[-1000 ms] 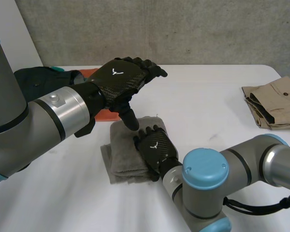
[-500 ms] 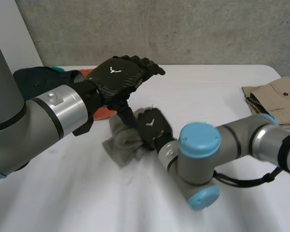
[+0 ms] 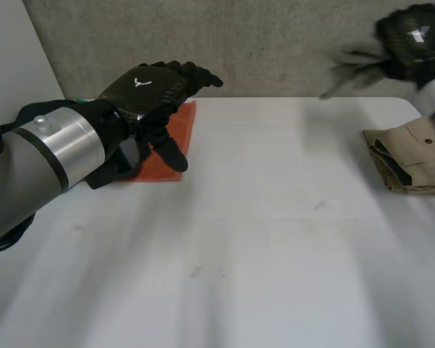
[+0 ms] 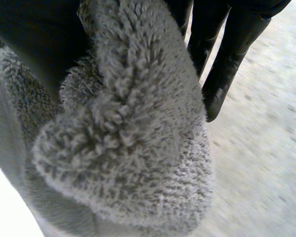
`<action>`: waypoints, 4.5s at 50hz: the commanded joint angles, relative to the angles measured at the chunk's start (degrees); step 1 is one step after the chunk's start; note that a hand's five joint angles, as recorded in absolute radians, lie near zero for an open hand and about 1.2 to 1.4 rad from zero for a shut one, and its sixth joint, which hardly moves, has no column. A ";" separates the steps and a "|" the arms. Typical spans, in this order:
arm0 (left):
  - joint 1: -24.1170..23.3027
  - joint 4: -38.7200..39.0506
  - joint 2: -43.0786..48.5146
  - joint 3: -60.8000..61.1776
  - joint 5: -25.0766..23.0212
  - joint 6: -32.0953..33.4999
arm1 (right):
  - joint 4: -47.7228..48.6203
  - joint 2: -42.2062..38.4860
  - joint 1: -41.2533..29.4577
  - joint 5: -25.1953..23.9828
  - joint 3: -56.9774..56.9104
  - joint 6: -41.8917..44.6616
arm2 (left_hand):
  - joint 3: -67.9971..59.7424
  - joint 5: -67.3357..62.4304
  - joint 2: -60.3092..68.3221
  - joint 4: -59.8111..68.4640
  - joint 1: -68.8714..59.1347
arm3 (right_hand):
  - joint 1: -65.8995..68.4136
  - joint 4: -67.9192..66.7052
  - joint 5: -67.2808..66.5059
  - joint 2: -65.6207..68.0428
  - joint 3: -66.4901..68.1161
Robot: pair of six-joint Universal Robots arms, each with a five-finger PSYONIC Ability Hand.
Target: Fold the laundry.
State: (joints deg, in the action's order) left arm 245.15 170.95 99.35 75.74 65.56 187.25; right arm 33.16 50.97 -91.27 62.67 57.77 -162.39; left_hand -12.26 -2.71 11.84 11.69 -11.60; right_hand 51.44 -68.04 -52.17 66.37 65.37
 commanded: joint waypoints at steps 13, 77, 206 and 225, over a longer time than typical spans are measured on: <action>-0.55 2.10 0.49 1.25 0.18 0.14 | 10.08 -14.76 22.44 -21.44 3.75 -6.45 | -2.16 -1.71 2.58 2.73 -2.82 | 28.56 -11.96 -17.83 13.63 14.63; 26.52 19.07 32.21 -11.66 7.30 25.34 | -4.68 22.77 -17.37 5.43 44.44 11.03 | -0.14 0.30 0.56 0.71 -0.81 | -41.44 58.04 52.17 -56.37 -55.37; 4.02 23.81 14.90 3.64 22.86 7.08 | -22.47 -10.11 -29.07 21.16 -9.58 7.88 | -67.74 -67.29 68.16 68.31 -68.40 | 28.56 -11.96 -17.83 13.63 14.63; 0.95 50.89 13.33 -15.45 24.61 5.32 | -3.45 7.29 -26.33 25.57 -15.59 5.07 | -67.74 -67.29 68.16 68.31 -68.40 | 28.56 -11.96 -17.83 13.63 14.63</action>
State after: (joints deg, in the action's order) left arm 247.55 219.29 114.23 58.21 89.29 192.71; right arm 30.93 54.99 -117.00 88.80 39.62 -157.05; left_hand -68.25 -55.69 68.43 68.68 -65.76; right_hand 57.41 -68.05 -57.28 67.49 67.84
